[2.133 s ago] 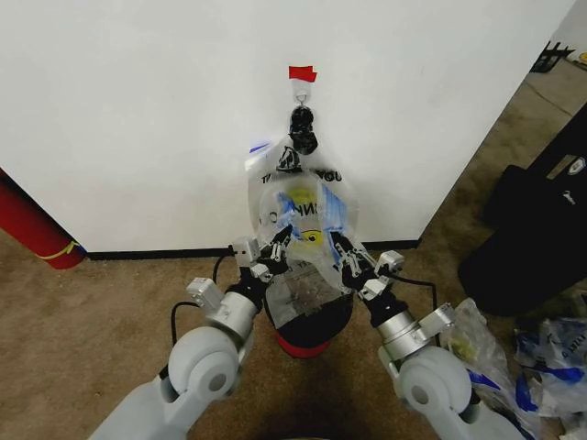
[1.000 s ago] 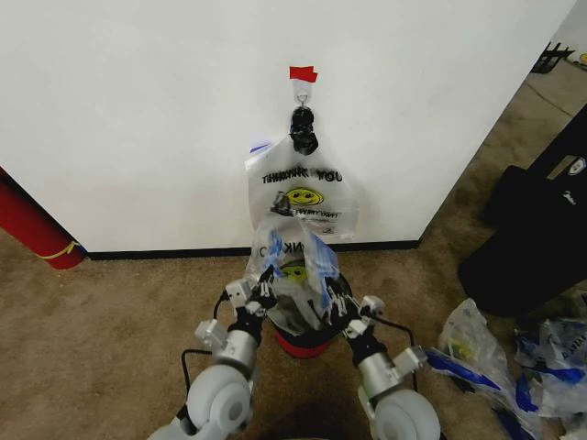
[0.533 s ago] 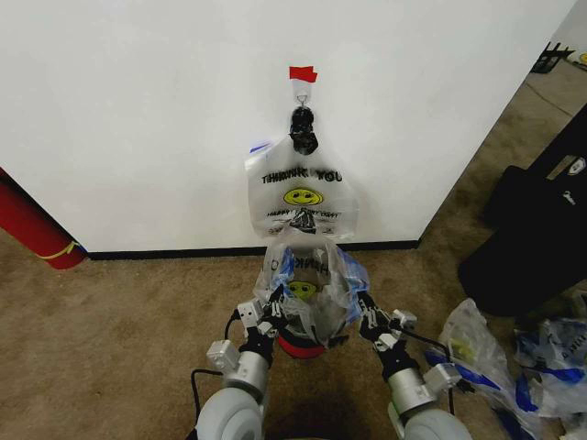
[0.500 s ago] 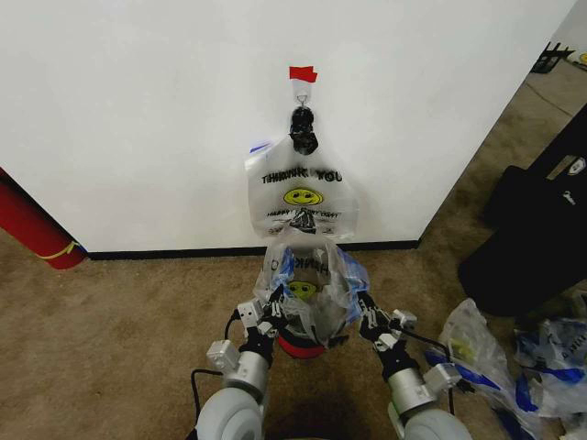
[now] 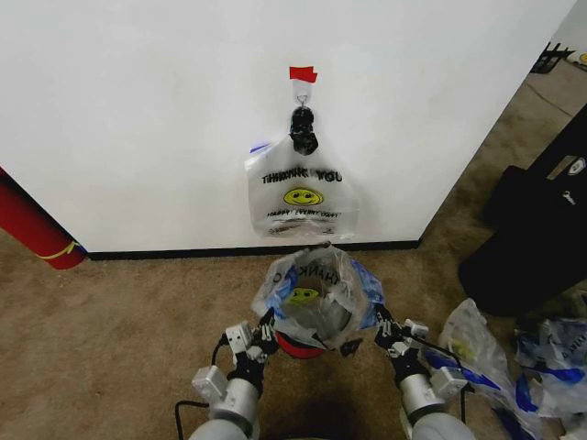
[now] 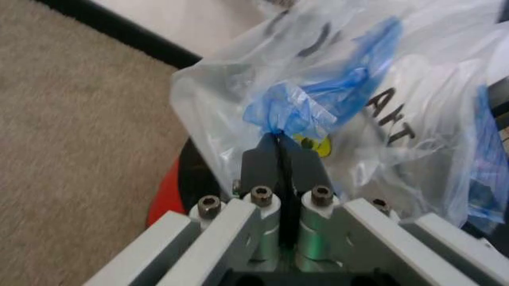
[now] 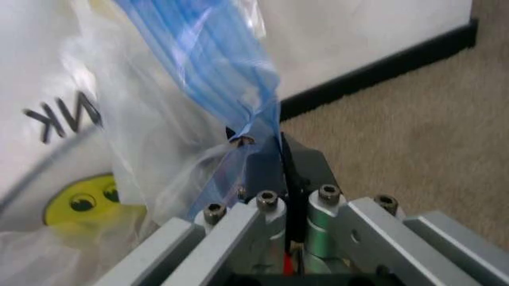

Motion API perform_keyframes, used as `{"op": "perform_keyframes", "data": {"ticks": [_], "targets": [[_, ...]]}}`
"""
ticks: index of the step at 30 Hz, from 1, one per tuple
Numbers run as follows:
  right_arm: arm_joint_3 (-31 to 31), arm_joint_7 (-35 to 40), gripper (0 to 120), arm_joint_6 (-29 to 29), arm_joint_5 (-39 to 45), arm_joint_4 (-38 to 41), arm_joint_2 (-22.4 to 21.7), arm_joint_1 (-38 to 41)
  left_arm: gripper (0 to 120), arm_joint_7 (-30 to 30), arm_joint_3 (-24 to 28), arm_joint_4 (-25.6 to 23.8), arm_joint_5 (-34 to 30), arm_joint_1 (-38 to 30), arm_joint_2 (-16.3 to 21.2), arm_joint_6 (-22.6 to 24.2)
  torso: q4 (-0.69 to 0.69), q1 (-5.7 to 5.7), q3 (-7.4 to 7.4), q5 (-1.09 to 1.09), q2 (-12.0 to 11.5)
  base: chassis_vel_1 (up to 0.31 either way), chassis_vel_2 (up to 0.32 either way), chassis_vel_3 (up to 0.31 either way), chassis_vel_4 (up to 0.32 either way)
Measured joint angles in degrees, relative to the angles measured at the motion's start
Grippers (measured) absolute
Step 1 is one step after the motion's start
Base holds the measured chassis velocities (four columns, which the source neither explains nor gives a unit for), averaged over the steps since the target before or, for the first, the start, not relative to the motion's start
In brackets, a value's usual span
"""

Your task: Pick up the garbage bag from the wall and place it over the trash bin.

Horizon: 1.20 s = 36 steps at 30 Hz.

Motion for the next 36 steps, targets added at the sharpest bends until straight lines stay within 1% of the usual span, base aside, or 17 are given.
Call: {"op": "perform_keyframes", "data": {"ticks": [9,12,16,21,26,32,36], "targets": [[-3.76,1.12,0,-1.13,-1.31,-4.87,0.81,4.92,0,-0.87,-1.59,-1.61,-1.41,2.67,1.51,0.97,0.01,0.0,0.0,0.0,0.0,0.0,0.0,0.0,0.0],[-4.52,2.0,0,-1.92,-1.4,-6.5,0.54,6.58,0,-1.2,-1.56,-1.97,-1.43,3.88,1.49,0.97,0.0,0.0,0.0,0.0,0.0,0.0,0.0,0.0,0.0],[-5.16,3.51,0,-3.56,-1.22,-8.48,-0.86,8.25,0,-1.29,-0.69,-2.36,-1.42,6.61,1.07,0.85,0.01,0.0,0.0,0.0,0.0,0.0,0.0,0.0,0.0],[-5.58,3.6,0,-4.24,-1.56,-8.7,-1.86,8.28,0,-0.89,-0.56,-2.27,-0.99,7.25,1.13,0.9,0.0,0.0,0.0,0.0,0.0,0.0,0.0,0.0,0.0],[-6.02,3.37,0,-4.92,-2.73,-8.99,-2.8,8.24,0,-0.33,-0.83,-2.01,-0.98,7.75,2.33,1.14,0.0,0.0,0.0,0.0,0.0,0.0,0.0,0.0,0.0],[-7.32,3.75,0,-6.87,-4.09,-10.7,-4.37,10.33,0,0.38,-0.92,0.14,-1.44,7.53,5.34,1.92,0.0,0.0,0.0,0.0,0.0,0.0,0.0,0.0,0.0],[-8.32,4.37,0,-7.69,-4.3,-11.95,-5.04,12.41,0,0.74,-0.5,1.48,-1.17,6.23,6.44,2.5,0.0,0.0,0.0,0.0,0.0,0.0,0.0,0.0,0.0]]}}
